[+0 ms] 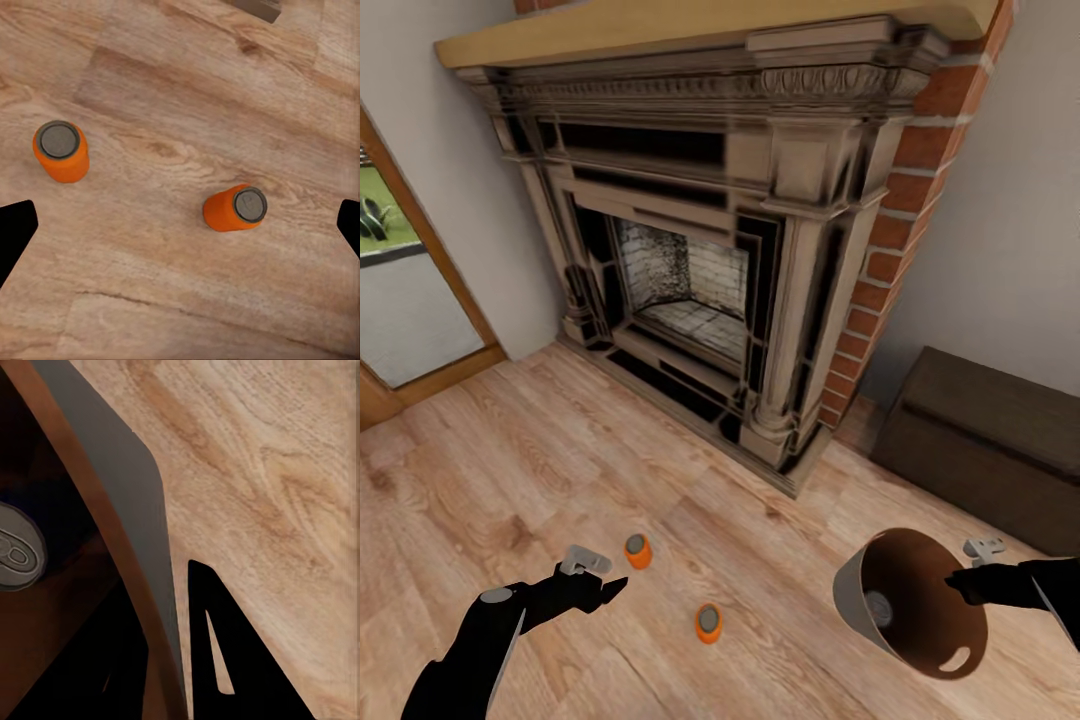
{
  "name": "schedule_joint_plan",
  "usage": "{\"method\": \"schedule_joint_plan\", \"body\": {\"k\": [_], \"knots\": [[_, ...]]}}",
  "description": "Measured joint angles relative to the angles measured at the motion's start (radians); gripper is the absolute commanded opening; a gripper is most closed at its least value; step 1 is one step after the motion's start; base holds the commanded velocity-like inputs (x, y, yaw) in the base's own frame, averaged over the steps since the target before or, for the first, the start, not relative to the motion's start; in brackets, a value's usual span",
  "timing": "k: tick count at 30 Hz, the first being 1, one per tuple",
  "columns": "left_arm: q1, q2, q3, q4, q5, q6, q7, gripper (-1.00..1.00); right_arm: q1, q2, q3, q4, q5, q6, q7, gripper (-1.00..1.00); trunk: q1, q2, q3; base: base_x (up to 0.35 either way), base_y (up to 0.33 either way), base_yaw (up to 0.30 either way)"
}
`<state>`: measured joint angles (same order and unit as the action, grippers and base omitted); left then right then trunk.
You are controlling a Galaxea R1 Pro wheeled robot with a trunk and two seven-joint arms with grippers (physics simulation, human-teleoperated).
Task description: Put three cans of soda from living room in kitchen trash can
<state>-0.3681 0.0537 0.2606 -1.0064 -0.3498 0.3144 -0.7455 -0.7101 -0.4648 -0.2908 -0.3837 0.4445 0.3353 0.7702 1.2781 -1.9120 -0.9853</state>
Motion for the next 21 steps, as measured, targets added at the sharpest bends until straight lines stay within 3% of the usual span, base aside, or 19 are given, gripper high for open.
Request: {"method": "schedule_joint_plan", "body": {"k": [9,21], "knots": [[0.000,0.000,-0.001,0.001,0.000,0.001,0.000,1.00,0.000,0.006,0.001,0.014,-0.004,0.002,0.000,-1.00,0.000,0.000,0.000,0.011,0.247,-0.005],[0.000,-0.002,0.002,0.001,0.001,0.006,-0.001,1.00,0.000,0.008,0.002,0.035,-0.002,0.001,-0.001,-1.00,0.000,0.000,0.012,0.030,0.273,-0.175]]}}
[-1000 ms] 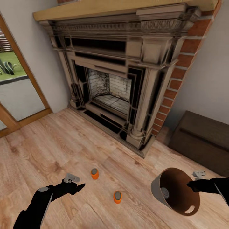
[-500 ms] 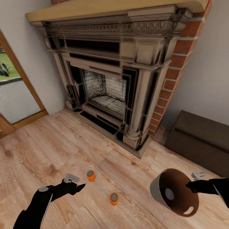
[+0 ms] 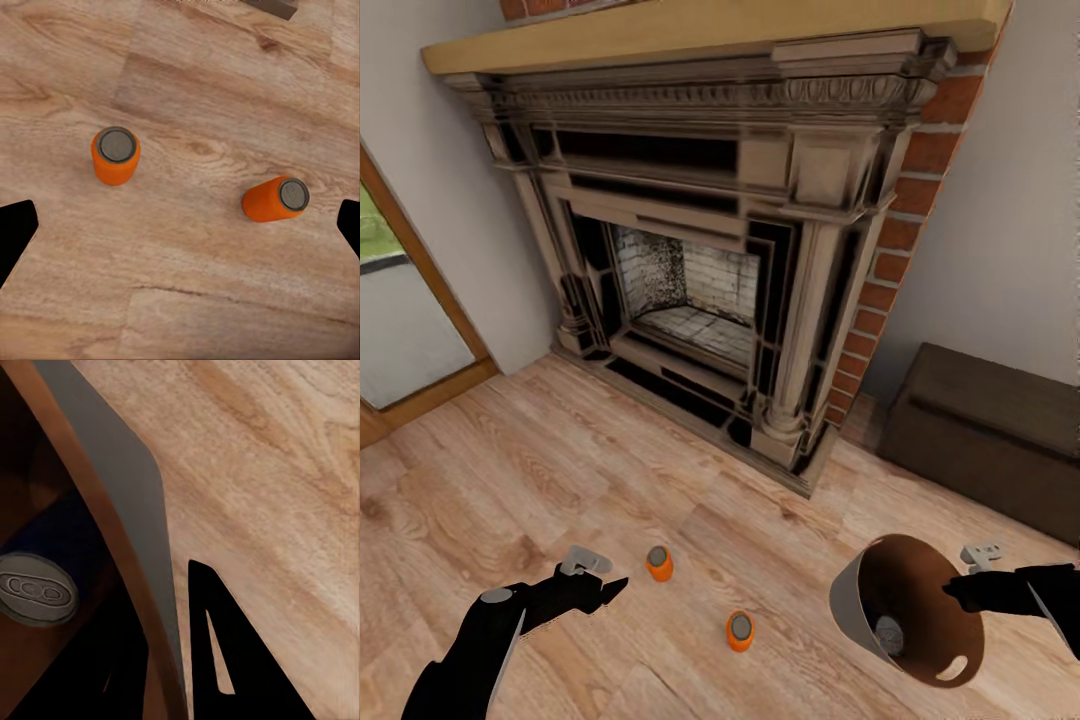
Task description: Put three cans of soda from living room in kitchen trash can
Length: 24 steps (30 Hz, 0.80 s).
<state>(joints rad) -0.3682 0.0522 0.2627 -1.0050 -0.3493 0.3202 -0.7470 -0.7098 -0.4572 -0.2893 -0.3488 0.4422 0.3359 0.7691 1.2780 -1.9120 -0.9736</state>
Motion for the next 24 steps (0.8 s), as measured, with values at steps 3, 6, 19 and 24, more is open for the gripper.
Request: {"method": "schedule_joint_plan", "body": {"k": [3,6,19,24], "knots": [[0.000,0.000,-0.002,0.000,0.000,0.000,0.001,1.00,0.000,-0.002,0.000,0.001,0.001,-0.001,0.000,-1.00,0.000,0.000,0.002,0.080,0.313,-0.066],[0.000,0.000,-0.003,0.000,-0.001,0.000,0.001,1.00,0.000,-0.004,0.000,0.005,0.000,-0.001,0.001,-1.00,0.000,0.000,0.002,0.082,0.314,-0.024],[0.000,0.000,-0.005,0.020,-0.001,-0.010,0.001,1.00,0.000,-0.002,-0.002,0.013,0.001,0.004,-0.001,-1.00,0.000,0.000,0.003,0.050,0.183,-0.111],[0.000,0.000,-0.005,0.023,-0.001,-0.006,0.001,1.00,0.000,-0.003,0.000,0.012,0.003,0.002,0.000,-1.00,0.000,0.000,0.003,-0.047,0.186,-0.185]]}}
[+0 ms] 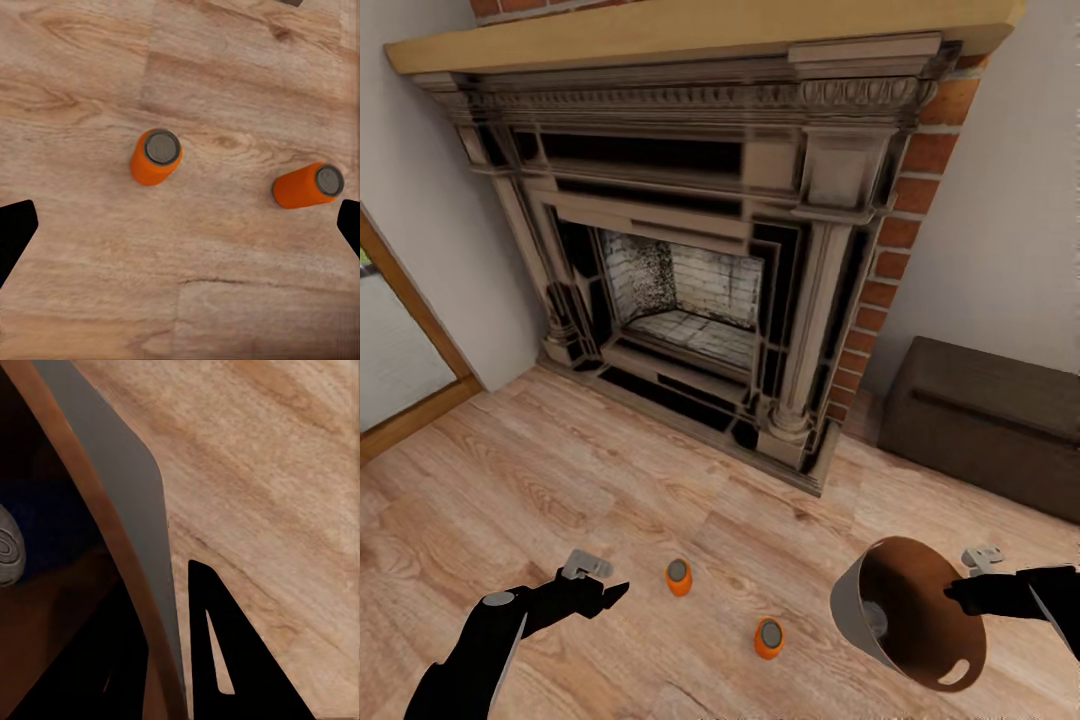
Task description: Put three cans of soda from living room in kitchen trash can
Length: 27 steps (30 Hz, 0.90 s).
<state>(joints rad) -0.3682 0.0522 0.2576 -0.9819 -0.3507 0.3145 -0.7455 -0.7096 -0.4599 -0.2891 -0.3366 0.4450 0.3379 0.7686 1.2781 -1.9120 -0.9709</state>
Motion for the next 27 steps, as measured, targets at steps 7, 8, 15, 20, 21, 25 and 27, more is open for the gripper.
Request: {"method": "schedule_joint_plan", "body": {"k": [7,8,15,20,21,25,27], "knots": [[0.000,-0.001,-0.001,0.027,-0.001,0.002,0.013,1.00,0.000,0.002,-0.003,-0.001,-0.004,-0.001,0.004,-1.00,0.000,0.000,0.000,-0.027,0.290,-0.035],[0.000,0.000,-0.001,0.029,-0.001,0.002,0.015,1.00,0.000,0.002,-0.004,-0.002,-0.005,-0.001,0.004,-1.00,0.000,0.000,0.000,-0.056,0.300,-0.096],[0.000,0.000,-0.001,0.039,0.000,0.000,0.024,1.00,0.000,0.001,-0.002,-0.002,-0.003,-0.001,0.002,-1.00,0.000,0.000,0.002,-0.034,0.302,-0.201],[0.000,-0.001,-0.001,0.039,0.000,-0.001,0.024,1.00,0.000,0.001,-0.003,-0.002,-0.004,-0.001,0.005,-1.00,0.000,0.000,0.006,0.186,0.239,-0.238],[0.000,-0.001,-0.001,0.040,0.000,-0.002,0.025,1.00,0.000,0.001,-0.003,-0.002,-0.005,-0.001,0.005,-1.00,0.000,0.000,0.006,0.269,0.130,-0.242],[0.000,-0.001,-0.003,0.040,-0.001,-0.004,0.038,1.00,0.000,0.001,-0.003,-0.002,-0.004,-0.001,0.006,-1.00,0.000,0.000,0.009,0.294,0.064,-0.242],[0.000,-0.001,-0.003,0.040,-0.001,-0.004,0.055,1.00,0.000,0.001,-0.004,-0.002,-0.005,0.000,0.006,-1.00,0.000,0.000,0.011,0.299,-0.052,-0.243]]}}
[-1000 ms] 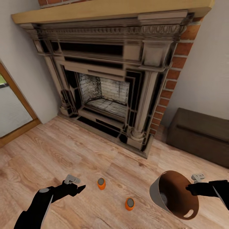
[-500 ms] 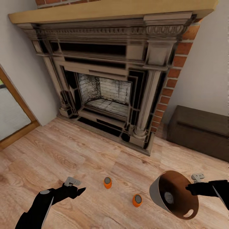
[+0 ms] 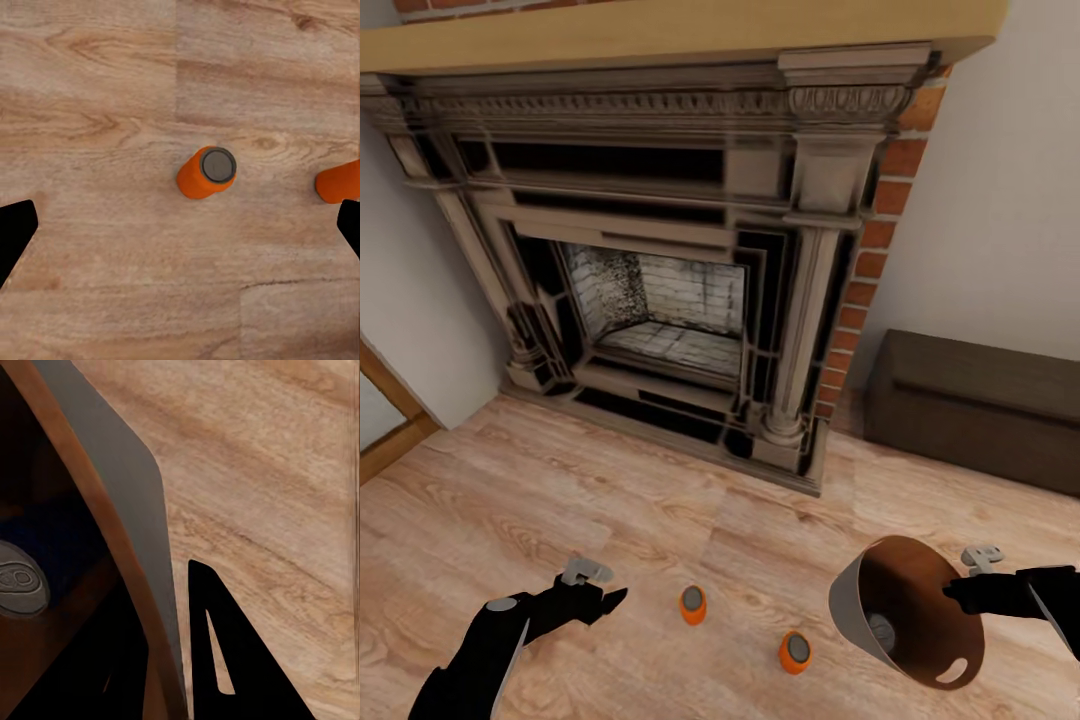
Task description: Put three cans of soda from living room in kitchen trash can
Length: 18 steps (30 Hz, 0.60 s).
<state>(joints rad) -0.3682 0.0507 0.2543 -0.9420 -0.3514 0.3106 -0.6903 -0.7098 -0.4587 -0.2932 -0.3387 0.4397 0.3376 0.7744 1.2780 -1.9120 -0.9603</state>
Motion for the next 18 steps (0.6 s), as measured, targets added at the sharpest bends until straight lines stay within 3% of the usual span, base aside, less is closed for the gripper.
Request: {"method": "schedule_joint_plan", "body": {"k": [10,18], "knots": [[0.000,0.000,-0.001,0.003,0.000,0.000,0.032,1.00,0.000,-0.001,0.000,0.000,0.001,-0.001,-0.002,-1.00,0.000,0.000,0.007,0.221,-0.220,-0.243],[0.000,0.000,-0.004,0.044,-0.001,-0.002,0.038,1.00,0.000,-0.001,0.000,0.000,0.002,-0.001,-0.004,-1.00,0.000,0.000,0.013,0.080,-0.302,-0.237]]}}
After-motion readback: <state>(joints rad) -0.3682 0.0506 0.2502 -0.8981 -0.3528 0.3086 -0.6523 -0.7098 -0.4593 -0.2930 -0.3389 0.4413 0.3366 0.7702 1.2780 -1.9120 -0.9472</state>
